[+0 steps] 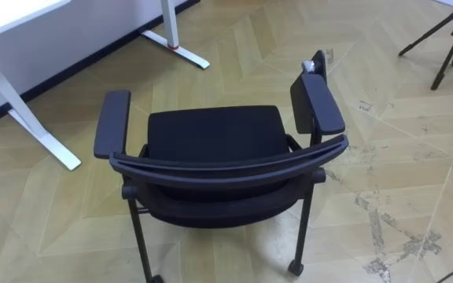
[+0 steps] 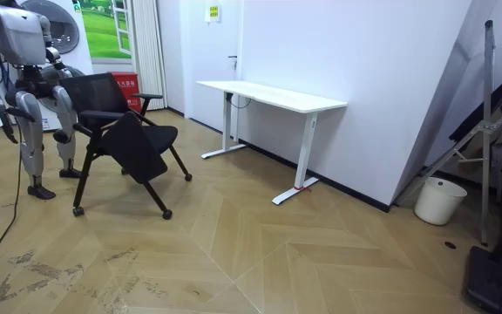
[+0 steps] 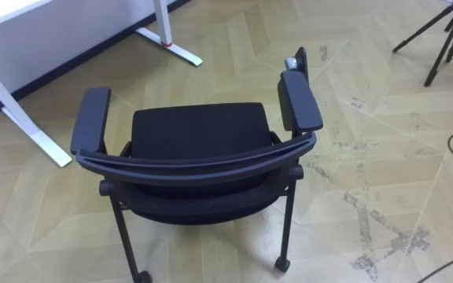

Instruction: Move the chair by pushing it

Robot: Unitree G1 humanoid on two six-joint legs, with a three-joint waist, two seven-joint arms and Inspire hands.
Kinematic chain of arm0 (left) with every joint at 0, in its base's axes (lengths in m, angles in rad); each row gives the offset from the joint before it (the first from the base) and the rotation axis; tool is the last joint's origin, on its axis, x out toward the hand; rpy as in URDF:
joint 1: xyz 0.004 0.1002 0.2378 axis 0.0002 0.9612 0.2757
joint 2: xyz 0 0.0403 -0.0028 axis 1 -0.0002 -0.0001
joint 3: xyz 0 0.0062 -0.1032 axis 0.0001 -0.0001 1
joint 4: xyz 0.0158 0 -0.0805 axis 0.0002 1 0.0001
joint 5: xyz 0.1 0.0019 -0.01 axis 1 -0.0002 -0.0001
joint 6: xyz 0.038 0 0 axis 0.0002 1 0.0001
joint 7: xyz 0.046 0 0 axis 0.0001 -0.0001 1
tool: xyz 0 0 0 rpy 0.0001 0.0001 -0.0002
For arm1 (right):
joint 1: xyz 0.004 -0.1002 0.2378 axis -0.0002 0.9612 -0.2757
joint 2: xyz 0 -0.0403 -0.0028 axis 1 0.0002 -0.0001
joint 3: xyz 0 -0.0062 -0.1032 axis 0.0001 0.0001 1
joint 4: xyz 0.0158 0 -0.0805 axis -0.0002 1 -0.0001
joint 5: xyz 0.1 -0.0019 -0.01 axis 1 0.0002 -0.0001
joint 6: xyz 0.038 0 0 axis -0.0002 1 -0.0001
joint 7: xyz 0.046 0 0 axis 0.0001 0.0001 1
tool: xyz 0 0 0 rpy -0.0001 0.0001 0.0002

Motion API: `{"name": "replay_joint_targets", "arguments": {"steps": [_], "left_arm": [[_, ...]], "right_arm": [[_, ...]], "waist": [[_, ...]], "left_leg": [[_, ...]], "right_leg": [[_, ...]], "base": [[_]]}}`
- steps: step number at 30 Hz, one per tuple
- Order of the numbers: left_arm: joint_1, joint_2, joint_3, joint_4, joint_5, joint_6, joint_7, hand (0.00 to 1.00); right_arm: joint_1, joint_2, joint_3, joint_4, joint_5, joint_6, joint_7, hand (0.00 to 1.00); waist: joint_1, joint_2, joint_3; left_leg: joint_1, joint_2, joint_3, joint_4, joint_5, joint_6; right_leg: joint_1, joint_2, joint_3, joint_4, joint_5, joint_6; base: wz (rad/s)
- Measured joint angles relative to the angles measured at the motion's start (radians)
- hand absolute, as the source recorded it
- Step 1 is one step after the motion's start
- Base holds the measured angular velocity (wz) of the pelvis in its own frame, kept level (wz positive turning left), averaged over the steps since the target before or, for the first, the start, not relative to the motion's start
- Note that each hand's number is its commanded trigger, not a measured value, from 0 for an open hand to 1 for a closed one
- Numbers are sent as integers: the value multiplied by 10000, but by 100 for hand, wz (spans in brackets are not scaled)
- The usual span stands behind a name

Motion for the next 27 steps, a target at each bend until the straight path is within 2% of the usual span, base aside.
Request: {"name": "replay_joint_targets", "arguments": {"steps": [11,19,22,27], "left_arm": [[84,-6,30,144,13,1,229,0],[172,-86,427,214,-5,0,429,0],[173,-132,484,319,-13,1,660,0],[168,-219,976,337,11,4,1121,0]], "right_arm": [[-129,-2,-2,222,-39,0,-54,0],[-180,-10,-105,221,-98,0,-311,0],[-169,-21,-94,223,-126,5,-415,0],[-136,-22,-100,221,-91,9,-502,0]], "waist": [[12,24,-10],[18,45,-26],[48,120,20],[249,191,27]], "left_leg": [[9,1,-14,-1,-37,-8],[15,3,-1,12,-121,-12],[195,3,15,0,-131,-24],[277,12,16,0,-158,-22]], "right_leg": [[19,33,22,-118,-2,-3],[90,34,1,-124,-3,-1],[228,34,-4,-119,-3,0],[292,37,-15,-112,-6,5]], "base": [[0],[0],[0],[0]]}}
